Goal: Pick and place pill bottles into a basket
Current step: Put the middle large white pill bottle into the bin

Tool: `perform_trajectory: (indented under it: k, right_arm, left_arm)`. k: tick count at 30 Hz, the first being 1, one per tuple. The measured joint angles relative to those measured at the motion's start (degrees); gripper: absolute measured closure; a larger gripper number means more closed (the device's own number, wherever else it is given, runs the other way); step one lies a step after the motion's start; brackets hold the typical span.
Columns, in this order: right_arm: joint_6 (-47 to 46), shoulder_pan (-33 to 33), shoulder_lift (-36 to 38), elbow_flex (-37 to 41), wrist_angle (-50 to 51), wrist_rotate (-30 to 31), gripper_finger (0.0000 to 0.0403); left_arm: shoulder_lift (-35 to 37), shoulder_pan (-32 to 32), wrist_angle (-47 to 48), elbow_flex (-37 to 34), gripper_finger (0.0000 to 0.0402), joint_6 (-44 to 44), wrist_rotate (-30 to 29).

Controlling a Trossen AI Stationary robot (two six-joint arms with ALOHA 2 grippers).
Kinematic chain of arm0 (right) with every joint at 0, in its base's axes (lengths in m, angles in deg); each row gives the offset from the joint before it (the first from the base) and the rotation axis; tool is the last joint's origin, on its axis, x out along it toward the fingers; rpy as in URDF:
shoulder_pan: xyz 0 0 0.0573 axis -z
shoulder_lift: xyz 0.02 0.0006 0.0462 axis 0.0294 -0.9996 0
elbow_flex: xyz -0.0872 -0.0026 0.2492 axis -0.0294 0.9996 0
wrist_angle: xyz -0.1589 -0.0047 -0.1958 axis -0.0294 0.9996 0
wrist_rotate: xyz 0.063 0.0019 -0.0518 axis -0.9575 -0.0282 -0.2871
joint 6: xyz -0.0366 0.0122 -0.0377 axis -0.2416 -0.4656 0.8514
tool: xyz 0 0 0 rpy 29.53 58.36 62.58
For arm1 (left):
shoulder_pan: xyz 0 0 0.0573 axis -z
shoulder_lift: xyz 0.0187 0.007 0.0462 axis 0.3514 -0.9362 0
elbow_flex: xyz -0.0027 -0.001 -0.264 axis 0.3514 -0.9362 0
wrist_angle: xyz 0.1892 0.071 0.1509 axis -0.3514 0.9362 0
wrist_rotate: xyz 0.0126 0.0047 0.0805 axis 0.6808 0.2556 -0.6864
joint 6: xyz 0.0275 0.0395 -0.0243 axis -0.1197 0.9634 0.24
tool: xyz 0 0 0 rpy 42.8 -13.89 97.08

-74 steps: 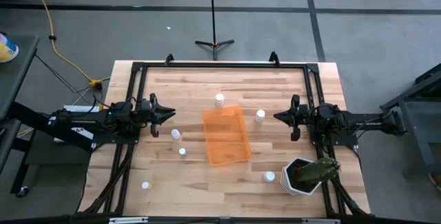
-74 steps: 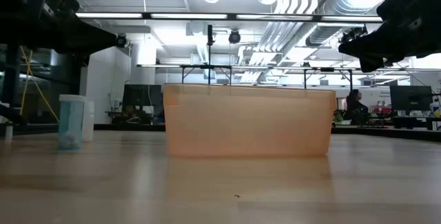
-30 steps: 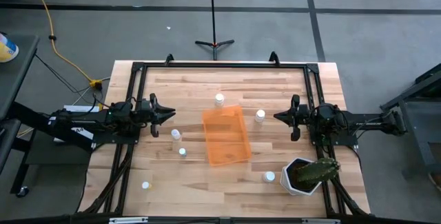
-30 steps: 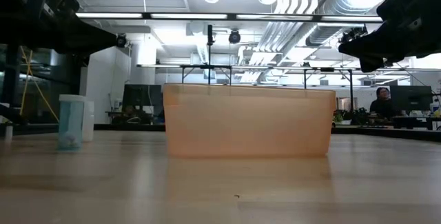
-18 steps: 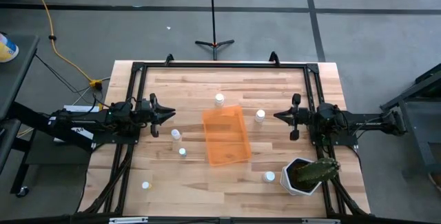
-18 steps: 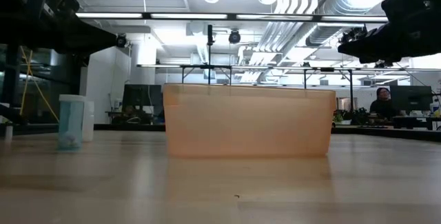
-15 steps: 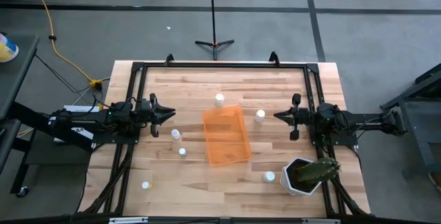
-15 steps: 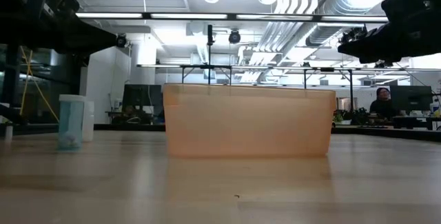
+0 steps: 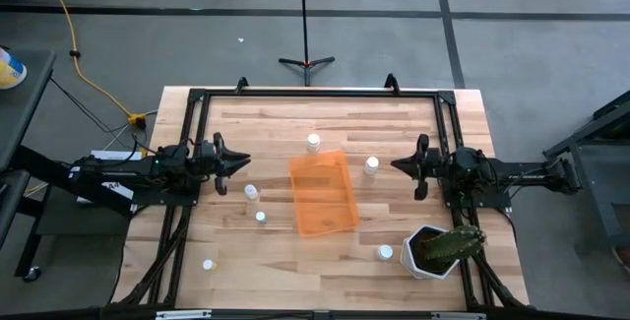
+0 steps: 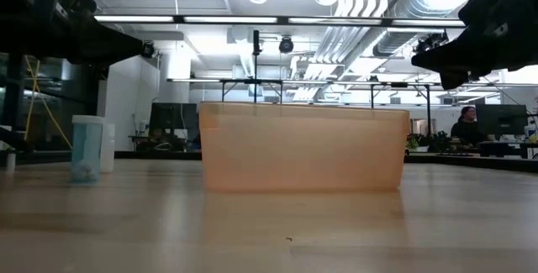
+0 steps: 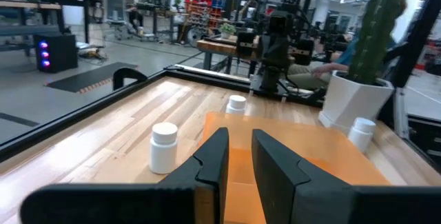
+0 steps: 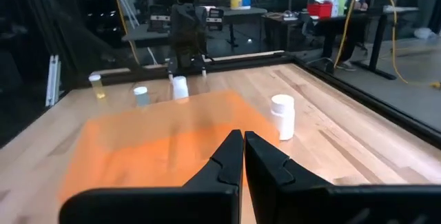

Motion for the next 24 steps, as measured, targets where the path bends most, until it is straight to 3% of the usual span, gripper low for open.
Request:
perform_trajectory:
  k: [18,24]
  right_arm:
    - [-1.9,0.0,0.0,0.0,0.6,2.5,0.0394]
    - [-2.6,0.0,-0.4,0.0,1.0,11.9,0.0369]
  left_arm:
    - [0.0,0.0,0.6,0.0,0.0300,-4.4,-0.8]
    - [-1.6,0.0,0.6,0.0,0.0300,-4.1,0.1]
